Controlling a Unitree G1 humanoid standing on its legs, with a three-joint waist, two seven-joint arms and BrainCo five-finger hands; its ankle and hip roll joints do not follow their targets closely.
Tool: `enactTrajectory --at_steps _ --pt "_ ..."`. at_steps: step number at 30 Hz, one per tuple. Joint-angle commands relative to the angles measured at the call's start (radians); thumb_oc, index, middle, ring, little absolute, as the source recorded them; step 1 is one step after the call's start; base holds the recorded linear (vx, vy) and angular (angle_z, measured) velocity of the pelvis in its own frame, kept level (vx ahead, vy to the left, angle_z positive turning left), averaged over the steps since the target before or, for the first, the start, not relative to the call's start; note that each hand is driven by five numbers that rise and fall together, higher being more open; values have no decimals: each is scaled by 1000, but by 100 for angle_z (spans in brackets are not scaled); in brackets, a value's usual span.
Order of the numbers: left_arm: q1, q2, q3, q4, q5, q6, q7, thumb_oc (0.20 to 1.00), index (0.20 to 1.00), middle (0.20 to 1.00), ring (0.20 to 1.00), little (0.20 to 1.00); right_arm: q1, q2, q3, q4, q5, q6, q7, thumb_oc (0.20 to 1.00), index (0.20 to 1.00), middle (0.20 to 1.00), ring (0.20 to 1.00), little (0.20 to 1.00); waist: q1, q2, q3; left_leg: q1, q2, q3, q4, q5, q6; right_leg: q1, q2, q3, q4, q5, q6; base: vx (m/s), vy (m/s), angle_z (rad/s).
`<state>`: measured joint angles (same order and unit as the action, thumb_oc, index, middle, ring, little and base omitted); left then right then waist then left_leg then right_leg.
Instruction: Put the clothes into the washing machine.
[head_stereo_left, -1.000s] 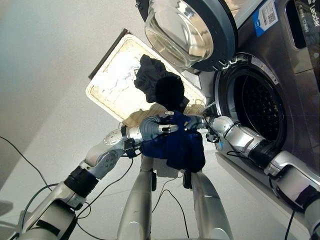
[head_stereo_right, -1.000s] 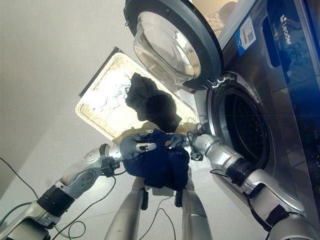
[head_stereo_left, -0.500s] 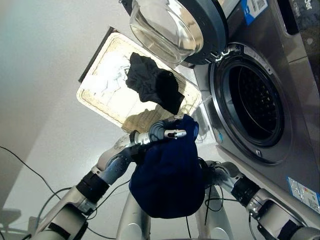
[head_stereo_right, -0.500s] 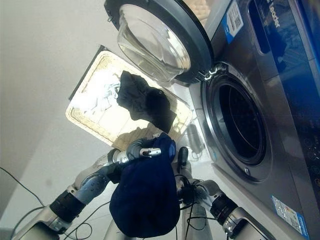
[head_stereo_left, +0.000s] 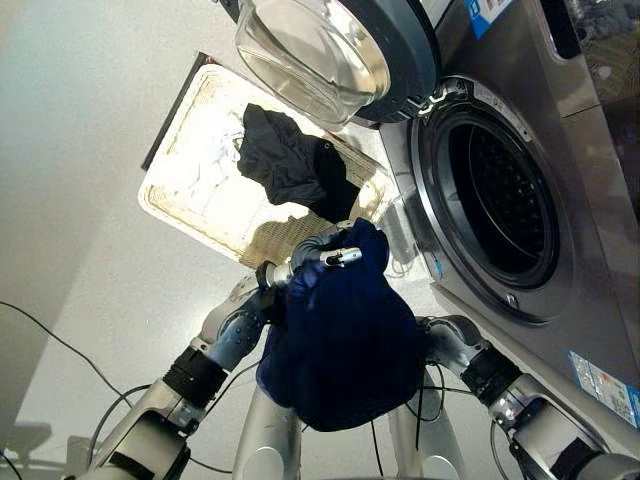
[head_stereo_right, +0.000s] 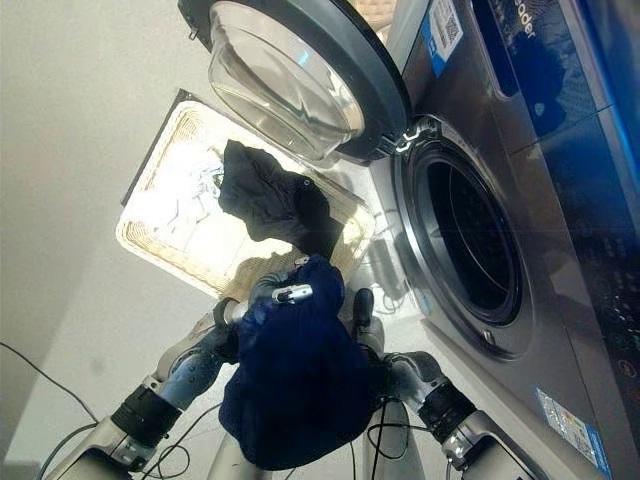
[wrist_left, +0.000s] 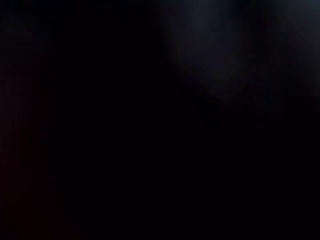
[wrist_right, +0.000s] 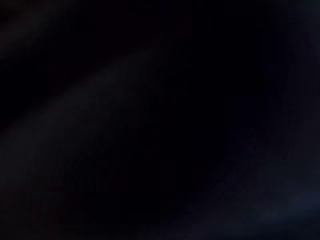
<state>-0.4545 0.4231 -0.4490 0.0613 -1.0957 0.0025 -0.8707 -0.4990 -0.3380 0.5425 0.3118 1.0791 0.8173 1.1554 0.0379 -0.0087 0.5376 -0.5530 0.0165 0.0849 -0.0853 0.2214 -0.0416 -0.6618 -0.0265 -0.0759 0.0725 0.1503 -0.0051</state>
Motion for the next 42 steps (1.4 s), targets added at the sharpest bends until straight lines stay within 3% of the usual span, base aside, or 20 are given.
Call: enactTrajectory --at_steps 1,2,5,6,7,11,12,13,15,19,22,28,37,42 --pt "30 -27 25 -23 -19 -39 23 200 200 200 200 200 55 79 37 -148 109 -8 -78 200 200 200 200 200 -46 -1 -18 -30 -64 24 17 -21 -2 45 -47 -67 -129 111 107 15 -8 -4" --pt "31 -27 26 -23 -19 -40 24 200 200 200 200 200 58 81 38 -150 106 -17 -86 200 200 200 200 200 -46 -1 -18 -33 -64 24 19 -21 -2 43 -47 -67 -129 112 107 19 -22 -5" --pt "46 -13 27 -3 -40 -69 26 200 200 200 200 200 76 66 56 -136 -27 -171 -126 200 200 200 200 200 -45 -3 -18 -45 -66 17 26 -22 -2 34 -47 -68 -129 113 104 19 -40 -6" --pt "49 -7 26 0 -60 -79 17 200 200 200 200 200 75 52 66 -123 -63 -246 -167 1000 1000 1000 1000 1000 -45 -3 -18 -48 -67 16 29 -22 -3 33 -47 -67 -132 114 103 11 -43 -3" --pt "51 -4 26 3 -71 -86 11 200 200 200 200 200 77 45 71 -116 -77 -281 -185 1000 1000 1000 1000 1000 -44 -4 -18 -49 -67 16 30 -23 -3 33 -47 -67 -133 115 102 11 -45 -2" --pt "58 12 34 5 -178 -123 -39 200 200 200 200 200 71 -6 88 -52 -161 -533 -375 1000 1000 1000 1000 1000 -42 -7 -18 -51 -70 7 36 -27 -5 32 -47 -63 -137 117 98 10 -48 2" --pt "59 12 34 5 -185 -125 -41 200 200 200 200 200 71 -8 87 -49 -171 -547 -389 1000 1000 1000 1000 1000 -42 -8 -18 -51 -70 7 36 -27 -5 32 -47 -63 -138 117 98 8 -45 8" --pt "63 13 43 -2 -229 -137 -61 200 200 200 200 200 64 -28 87 -38 -200 -615 -479 1000 1000 1000 1000 1000 -43 -10 -18 -50 -71 4 40 -28 -4 32 -44 -58 -134 117 96 7 -33 8" --pt "74 8 60 -19 -282 -144 -86 200 200 200 200 200 56 -45 75 -31 -246 -668 -560 1000 1000 1000 1000 1000 -44 -11 -18 -48 -72 4 43 -30 -2 34 -43 -54 -133 117 93 6 -23 8" --pt "98 -9 89 -65 -376 -189 -110 200 200 200 200 200 40 -61 47 -34 -311 -686 -720 1000 1000 1000 1000 1000 -43 -11 -18 -44 -73 3 51 -33 1 37 -40 -48 -125 113 88 0 -2 2" --pt "104 -22 104 -86 -422 -202 -120 200 200 200 200 200 27 -65 39 -28 -403 -701 -798 1000 1000 1000 1000 1000 -40 -11 -18 -42 -73 2 52 -35 3 38 -39 -47 -122 110 86 0 0 0" --pt "107 -59 132 -124 -468 -207 -139 200 200 200 200 200 13 -66 16 -20 -440 -692 -944 1000 1000 1000 1000 1000 -39 -13 -18 -38 -74 -2 55 -38 8 41 -35 -43 -110 99 80 0 0 0" --pt "91 -103 145 -160 -436 -199 -90 200 200 200 200 200 14 -29 -19 -2 -444 -697 -1072 1000 1000 1000 1000 1000 -43 -12 -18 -34 -77 -7 60 -45 10 43 -30 -35 -100 89 75 0 0 0" --pt "88 -123 154 -157 -391 -186 -39 200 200 200 200 200 14 -5 -41 5 -344 -681 -1009 1000 1000 1000 1000 1000 -43 -7 -18 -28 -78 -7 58 -47 11 45 -31 -35 -97 88 75 0 0 0"
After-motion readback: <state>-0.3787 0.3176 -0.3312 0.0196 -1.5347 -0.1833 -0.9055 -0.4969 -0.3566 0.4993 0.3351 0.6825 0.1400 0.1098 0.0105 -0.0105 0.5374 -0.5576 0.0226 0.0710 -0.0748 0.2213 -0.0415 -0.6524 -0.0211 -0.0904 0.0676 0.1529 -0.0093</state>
